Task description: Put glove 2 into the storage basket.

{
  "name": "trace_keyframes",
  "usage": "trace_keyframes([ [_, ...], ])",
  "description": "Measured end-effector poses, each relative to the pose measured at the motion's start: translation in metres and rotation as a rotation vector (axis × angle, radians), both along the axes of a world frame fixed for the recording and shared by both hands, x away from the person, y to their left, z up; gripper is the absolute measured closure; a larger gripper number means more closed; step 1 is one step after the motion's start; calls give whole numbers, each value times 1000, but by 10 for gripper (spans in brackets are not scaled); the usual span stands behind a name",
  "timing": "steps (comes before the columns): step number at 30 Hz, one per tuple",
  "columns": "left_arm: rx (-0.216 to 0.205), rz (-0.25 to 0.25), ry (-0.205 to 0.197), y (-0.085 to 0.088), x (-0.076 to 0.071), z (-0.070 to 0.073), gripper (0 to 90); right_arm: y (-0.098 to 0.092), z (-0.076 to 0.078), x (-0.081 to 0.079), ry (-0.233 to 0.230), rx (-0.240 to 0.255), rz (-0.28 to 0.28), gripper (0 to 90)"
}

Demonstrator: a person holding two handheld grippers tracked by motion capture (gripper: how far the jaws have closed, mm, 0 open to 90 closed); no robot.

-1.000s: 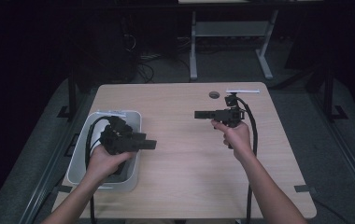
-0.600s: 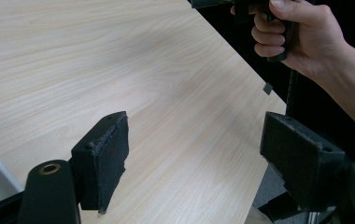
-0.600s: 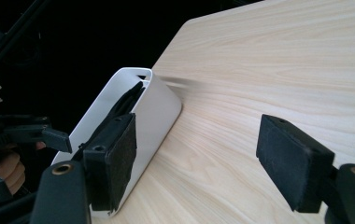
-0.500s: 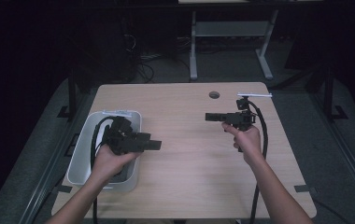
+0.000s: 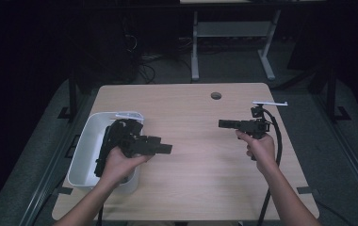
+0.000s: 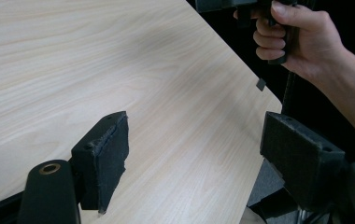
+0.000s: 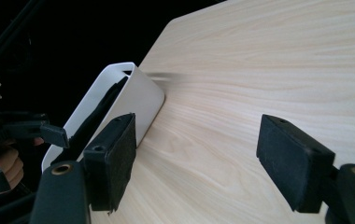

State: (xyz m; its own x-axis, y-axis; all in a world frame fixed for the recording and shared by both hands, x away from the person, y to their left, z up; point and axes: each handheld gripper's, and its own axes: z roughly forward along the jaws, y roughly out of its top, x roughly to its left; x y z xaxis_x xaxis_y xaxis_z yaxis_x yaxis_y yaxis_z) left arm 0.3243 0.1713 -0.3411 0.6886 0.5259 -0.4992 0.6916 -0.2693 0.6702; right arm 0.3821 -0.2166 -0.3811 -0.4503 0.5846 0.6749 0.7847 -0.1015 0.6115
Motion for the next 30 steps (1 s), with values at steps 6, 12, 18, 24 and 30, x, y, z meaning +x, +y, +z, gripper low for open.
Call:
trace_keyframes([
  [6,1,-20,1,-12,-1,-4,235,-17,-5,-8,4,1,-28,283],
  [12,-7,-32,-3,-23,-1,-8,236,-34,-10,-15,14,4,-54,283],
  [18,-8,-53,1,-35,-1,-13,236,-43,-17,-18,19,0,-66,283],
  [24,-24,-62,6,-42,-2,-18,234,-50,-23,-22,25,-2,-67,283],
  [30,-30,-61,11,-47,-3,-24,234,-58,-30,-27,41,-2,-78,283],
])
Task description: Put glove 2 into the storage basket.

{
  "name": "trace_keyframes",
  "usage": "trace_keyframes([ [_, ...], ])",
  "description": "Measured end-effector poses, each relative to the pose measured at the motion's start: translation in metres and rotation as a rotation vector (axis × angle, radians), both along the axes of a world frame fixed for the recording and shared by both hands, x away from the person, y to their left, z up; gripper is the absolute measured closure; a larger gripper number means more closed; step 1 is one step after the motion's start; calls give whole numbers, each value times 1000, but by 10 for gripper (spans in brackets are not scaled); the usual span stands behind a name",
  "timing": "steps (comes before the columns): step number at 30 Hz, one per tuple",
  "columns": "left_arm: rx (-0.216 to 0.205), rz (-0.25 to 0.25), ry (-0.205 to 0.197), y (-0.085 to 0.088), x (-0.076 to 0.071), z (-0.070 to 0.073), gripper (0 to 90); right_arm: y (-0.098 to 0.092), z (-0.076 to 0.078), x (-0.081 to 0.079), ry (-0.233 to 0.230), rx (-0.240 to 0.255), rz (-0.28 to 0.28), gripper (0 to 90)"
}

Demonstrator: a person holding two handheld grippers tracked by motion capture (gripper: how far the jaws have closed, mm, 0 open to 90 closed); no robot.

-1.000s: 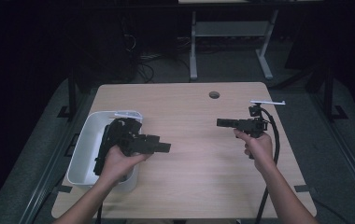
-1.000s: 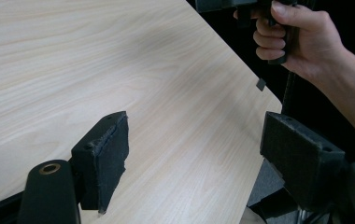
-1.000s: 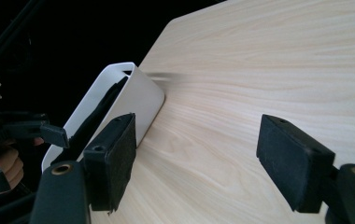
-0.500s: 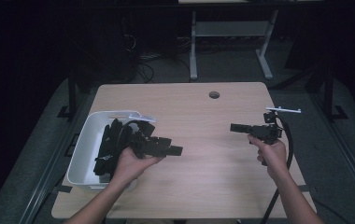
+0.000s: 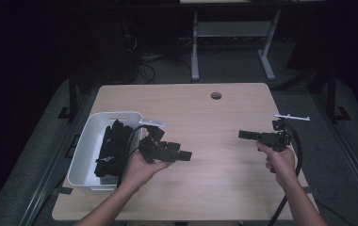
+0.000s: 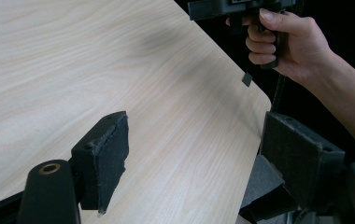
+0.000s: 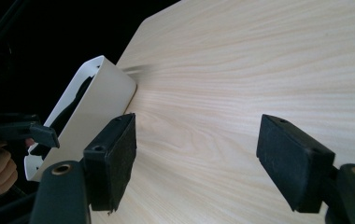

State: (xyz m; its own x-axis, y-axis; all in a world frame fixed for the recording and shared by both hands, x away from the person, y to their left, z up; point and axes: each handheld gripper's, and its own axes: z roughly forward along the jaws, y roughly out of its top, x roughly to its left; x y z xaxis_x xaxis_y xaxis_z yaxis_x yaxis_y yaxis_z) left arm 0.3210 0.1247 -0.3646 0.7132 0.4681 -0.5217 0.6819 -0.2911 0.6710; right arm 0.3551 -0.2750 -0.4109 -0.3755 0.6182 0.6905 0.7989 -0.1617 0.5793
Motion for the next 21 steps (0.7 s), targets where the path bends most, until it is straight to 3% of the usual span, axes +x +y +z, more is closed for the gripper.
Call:
trace_keyframes([
  [21,7,-27,-7,-15,-8,-18,235,-19,-20,-20,17,8,-9,282],
])
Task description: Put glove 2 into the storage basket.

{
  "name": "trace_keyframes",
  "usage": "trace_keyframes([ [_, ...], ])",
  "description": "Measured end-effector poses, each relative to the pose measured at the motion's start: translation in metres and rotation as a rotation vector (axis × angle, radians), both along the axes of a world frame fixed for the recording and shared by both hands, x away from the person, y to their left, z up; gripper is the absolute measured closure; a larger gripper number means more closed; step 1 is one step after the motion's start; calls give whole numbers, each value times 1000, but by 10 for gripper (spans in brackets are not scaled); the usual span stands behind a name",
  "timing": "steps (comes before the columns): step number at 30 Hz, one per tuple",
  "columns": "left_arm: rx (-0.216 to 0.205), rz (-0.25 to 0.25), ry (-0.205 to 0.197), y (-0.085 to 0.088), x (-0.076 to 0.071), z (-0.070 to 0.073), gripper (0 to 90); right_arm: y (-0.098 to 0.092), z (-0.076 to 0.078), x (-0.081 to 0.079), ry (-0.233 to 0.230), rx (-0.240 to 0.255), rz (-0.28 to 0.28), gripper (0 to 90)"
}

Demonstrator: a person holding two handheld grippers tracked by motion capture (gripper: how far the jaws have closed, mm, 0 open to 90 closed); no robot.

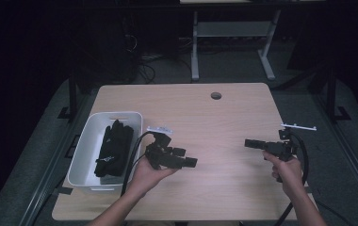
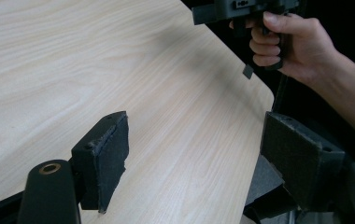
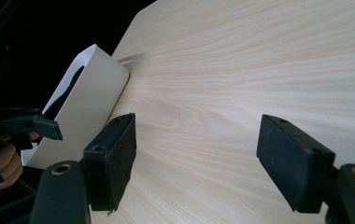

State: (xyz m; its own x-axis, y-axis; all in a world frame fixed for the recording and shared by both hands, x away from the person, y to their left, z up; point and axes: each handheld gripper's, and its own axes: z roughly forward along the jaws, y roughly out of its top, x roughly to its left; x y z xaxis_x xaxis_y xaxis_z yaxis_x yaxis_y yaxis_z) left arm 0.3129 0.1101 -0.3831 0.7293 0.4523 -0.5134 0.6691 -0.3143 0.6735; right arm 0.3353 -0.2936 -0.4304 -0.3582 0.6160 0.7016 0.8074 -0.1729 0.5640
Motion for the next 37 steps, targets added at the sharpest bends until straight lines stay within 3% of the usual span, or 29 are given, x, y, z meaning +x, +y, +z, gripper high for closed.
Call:
trace_keyframes([
  [23,5,-5,2,-5,-11,-24,235,-23,-26,-27,33,10,-27,282],
  [37,4,-13,3,-4,-19,-36,235,-28,-37,-42,22,31,-40,280],
])
